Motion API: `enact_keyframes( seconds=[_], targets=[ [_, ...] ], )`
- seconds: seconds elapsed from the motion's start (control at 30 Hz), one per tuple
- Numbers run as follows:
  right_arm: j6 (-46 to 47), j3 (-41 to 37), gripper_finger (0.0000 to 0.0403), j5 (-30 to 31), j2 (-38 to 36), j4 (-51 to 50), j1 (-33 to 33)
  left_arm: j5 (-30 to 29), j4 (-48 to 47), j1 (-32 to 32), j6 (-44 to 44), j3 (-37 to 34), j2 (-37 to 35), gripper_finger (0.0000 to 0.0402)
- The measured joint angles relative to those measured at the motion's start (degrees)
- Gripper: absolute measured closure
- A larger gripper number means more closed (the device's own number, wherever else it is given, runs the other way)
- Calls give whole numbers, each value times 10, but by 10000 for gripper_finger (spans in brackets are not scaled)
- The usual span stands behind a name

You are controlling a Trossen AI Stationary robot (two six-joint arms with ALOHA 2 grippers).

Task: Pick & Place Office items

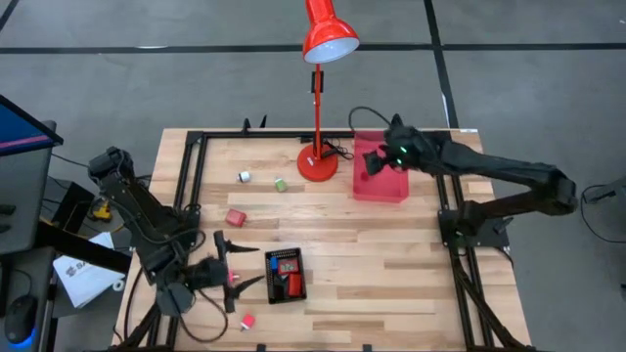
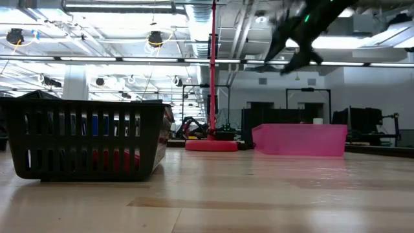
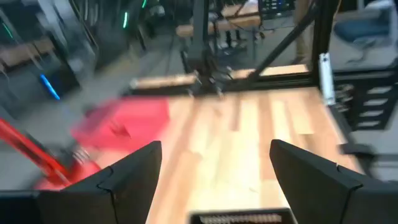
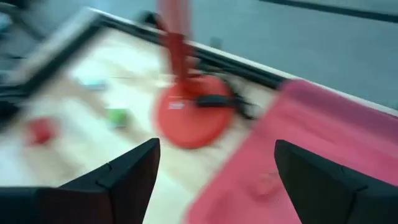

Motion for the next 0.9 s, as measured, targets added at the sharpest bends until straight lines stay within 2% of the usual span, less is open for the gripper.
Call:
enact_keyframes(
  seconds=[0.1,0.2,0.3,0.37,0.43,0.53,0.6,0.67,0.73,0.83,0.9],
  targets=[
    [14,0,97,4,-45,2,73,82,-88,10,-144,0,3,105],
    [28,0,98,8,-73,5,144,205,-131,25,-277,0,30,105],
    [35,0,98,39,-83,10,214,336,-106,29,-318,-1,86,105],
    [37,0,98,79,-83,11,255,385,-39,29,-287,-1,119,105],
    [43,0,98,112,-81,16,291,410,68,29,-215,-1,139,105],
    [49,0,98,143,-73,22,331,394,214,29,-60,15,146,105],
    [54,0,98,156,-70,26,347,350,242,27,0,40,137,105],
    [61,0,98,162,-66,27,359,295,181,22,0,72,117,105],
    [63,0,98,170,-62,25,371,272,37,27,-87,113,101,105],
    [63,0,97,178,-56,30,386,293,-210,42,-283,177,95,105],
    [63,0,97,184,-51,33,392,326,-322,54,-373,207,102,105]
  ],
)
